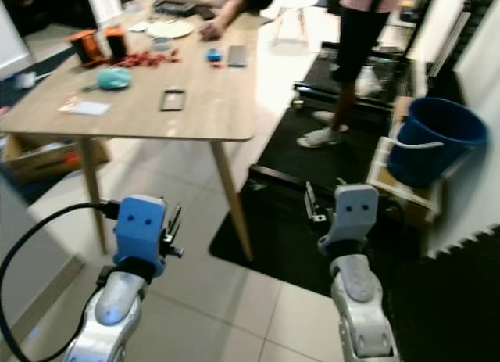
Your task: Hang keys on a hook
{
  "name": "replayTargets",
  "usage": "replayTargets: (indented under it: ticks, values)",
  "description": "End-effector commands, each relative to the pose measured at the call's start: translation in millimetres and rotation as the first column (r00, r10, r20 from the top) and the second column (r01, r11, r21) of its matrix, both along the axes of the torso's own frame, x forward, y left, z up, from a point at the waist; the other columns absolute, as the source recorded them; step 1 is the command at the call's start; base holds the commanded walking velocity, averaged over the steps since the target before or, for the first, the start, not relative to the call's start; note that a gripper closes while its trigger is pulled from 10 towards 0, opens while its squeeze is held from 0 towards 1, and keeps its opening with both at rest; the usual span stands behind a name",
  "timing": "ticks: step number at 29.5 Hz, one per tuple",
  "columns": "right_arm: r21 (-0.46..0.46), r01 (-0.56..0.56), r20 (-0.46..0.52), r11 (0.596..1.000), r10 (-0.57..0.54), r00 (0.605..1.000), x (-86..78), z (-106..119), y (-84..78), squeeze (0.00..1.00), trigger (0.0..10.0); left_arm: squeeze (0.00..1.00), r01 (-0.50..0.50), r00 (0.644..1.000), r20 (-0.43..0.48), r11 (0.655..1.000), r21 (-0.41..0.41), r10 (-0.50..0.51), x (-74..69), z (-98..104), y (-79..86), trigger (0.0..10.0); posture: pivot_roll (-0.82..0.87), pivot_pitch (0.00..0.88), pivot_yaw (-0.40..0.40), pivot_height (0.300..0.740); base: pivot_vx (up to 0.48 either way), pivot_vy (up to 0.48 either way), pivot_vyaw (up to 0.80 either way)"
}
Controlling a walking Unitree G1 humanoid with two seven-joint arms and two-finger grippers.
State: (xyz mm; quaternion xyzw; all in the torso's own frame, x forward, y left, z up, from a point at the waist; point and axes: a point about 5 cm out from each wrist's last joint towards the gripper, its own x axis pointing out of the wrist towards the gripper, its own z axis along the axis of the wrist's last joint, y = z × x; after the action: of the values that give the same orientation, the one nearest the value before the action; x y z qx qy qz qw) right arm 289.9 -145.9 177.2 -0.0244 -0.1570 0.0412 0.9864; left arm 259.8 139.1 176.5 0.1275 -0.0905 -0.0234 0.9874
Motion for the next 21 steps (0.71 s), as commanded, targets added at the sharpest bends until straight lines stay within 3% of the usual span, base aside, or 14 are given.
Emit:
replayTargets:
  ticks: [1,21]
  values:
    - [-0.007,-0.002,-0.01,1.0,0.002,1.0,-0.1,-2.9,0.9,0.0,10.0,0.0,-0.008,1.0,-0.015,1.0,0.013,0.008,-1.4,-3.9,1.5,10.0,0.12,0.203,0.002,0.74,0.0,0.0,0.0]
    - [-0.041,-0.127,0.006,0.991,0.127,0.992,0.3,-0.2,20.4,0.0,10.0,0.0,-0.01,1.0,0.03,1.0,0.019,0.009,0.1,2.3,1.4,10.0,0.12,0.201,-0.009,0.74,0.0,0.0,0.0]
